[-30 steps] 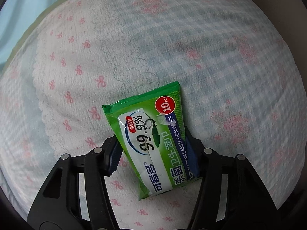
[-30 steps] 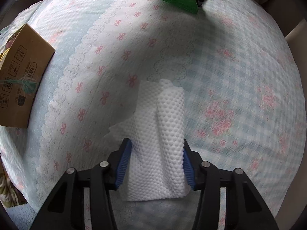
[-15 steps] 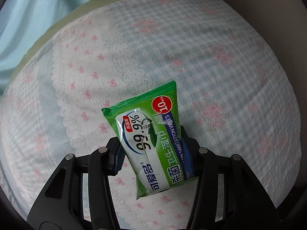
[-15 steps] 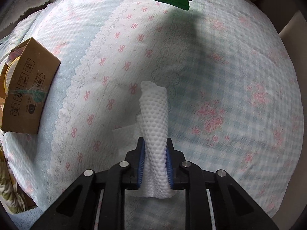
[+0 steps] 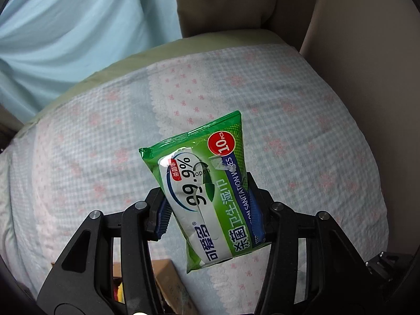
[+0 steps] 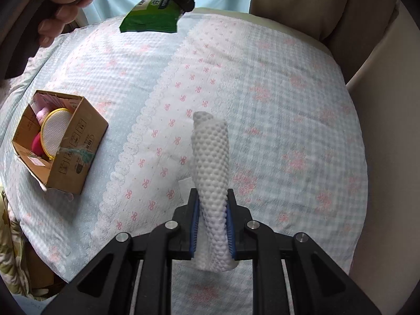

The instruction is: Organize soft objects

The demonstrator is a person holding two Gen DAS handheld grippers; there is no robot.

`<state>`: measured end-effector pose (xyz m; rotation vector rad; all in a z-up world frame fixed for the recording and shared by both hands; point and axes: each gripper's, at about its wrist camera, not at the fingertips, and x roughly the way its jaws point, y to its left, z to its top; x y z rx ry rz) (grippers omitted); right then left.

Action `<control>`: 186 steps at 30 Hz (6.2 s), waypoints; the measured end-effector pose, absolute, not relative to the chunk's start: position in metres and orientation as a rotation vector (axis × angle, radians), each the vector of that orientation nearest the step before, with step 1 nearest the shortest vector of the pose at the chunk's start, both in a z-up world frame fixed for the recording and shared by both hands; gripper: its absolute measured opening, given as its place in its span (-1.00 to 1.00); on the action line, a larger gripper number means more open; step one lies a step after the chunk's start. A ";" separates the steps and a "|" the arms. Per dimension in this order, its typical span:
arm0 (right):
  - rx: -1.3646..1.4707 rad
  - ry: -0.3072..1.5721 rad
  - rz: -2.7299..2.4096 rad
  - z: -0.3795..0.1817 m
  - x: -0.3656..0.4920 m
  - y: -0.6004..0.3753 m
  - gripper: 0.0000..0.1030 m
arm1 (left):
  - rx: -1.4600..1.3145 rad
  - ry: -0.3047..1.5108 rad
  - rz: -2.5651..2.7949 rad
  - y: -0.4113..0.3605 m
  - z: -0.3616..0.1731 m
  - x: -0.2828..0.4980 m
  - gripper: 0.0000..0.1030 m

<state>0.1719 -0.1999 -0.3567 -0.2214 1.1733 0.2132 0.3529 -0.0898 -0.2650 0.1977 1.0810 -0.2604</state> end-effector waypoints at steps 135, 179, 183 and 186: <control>0.013 0.608 -0.023 -0.039 0.018 -0.092 0.99 | -0.013 0.548 -0.087 0.086 0.006 0.007 1.00; 0.001 0.601 -0.046 -0.038 0.029 -0.089 0.99 | 0.010 0.553 -0.129 0.085 0.001 0.023 1.00; 0.001 0.601 -0.046 -0.038 0.029 -0.089 0.99 | 0.019 0.537 -0.126 0.086 0.002 0.022 1.00; 0.000 0.600 -0.045 -0.038 0.029 -0.089 0.99 | 0.029 0.528 -0.118 0.088 0.003 0.024 1.00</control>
